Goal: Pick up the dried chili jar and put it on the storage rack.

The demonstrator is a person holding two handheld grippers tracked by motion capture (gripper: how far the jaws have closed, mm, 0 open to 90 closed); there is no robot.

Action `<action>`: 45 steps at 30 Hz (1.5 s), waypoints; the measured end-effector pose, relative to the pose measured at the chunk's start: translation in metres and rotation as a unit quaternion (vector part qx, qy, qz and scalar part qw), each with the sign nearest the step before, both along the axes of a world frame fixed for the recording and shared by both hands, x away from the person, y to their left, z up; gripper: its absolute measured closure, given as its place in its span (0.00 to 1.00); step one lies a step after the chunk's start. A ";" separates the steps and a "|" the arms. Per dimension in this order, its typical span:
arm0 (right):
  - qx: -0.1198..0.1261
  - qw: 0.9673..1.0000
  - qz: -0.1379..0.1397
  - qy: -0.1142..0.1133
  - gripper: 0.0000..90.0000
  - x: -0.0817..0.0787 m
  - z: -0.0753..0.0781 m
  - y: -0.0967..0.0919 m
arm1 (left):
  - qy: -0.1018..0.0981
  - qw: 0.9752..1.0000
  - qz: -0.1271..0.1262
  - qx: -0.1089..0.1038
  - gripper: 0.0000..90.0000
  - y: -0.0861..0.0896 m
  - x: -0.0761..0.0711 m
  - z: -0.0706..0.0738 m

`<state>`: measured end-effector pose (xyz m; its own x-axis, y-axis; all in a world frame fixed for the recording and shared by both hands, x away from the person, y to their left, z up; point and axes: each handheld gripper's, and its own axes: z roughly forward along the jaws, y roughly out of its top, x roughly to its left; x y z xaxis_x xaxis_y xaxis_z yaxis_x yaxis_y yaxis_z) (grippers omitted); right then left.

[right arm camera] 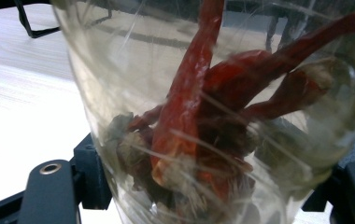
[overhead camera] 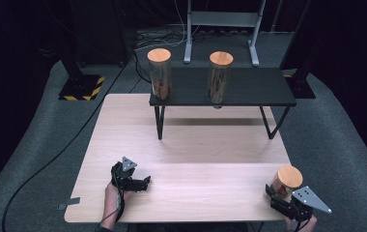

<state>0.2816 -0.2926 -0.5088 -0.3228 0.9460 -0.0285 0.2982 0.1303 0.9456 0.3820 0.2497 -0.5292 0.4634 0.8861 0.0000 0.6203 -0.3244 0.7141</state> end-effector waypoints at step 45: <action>-0.010 1.000 0.020 -0.003 0.27 0.031 0.028 0.013 | 0.000 1.000 0.000 0.000 0.01 0.000 0.000 0.000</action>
